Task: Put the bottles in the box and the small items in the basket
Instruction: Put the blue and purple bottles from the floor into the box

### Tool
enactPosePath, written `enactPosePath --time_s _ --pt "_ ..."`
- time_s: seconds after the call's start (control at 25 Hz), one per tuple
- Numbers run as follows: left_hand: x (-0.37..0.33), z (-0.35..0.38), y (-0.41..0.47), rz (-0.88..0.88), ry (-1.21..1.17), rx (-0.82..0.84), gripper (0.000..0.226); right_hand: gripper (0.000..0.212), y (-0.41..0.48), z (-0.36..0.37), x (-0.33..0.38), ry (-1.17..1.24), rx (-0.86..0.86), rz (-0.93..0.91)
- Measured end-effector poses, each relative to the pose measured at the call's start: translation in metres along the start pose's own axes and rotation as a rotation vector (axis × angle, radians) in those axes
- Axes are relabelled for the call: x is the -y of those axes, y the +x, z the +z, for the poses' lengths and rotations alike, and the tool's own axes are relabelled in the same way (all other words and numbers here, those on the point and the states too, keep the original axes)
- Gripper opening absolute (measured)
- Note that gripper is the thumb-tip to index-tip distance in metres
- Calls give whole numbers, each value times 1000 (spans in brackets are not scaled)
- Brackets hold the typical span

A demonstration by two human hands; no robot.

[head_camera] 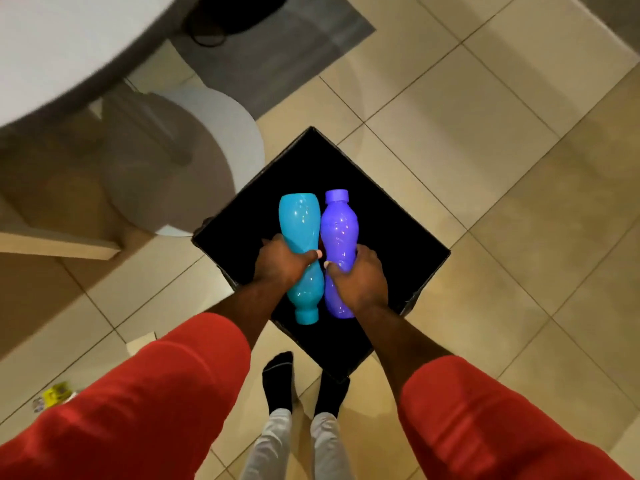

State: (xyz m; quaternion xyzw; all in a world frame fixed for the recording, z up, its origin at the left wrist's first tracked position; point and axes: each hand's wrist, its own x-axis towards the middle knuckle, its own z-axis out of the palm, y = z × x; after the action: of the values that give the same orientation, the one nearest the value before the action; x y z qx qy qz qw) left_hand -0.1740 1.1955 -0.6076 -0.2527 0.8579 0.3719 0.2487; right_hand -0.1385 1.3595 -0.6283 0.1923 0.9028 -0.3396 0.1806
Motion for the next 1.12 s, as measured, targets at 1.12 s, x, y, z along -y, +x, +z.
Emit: enactPosePath --time_s 1.12 --pt "28 -96 -225 328 516 -107 121 101 -182 -114 45 -500 111 -468"
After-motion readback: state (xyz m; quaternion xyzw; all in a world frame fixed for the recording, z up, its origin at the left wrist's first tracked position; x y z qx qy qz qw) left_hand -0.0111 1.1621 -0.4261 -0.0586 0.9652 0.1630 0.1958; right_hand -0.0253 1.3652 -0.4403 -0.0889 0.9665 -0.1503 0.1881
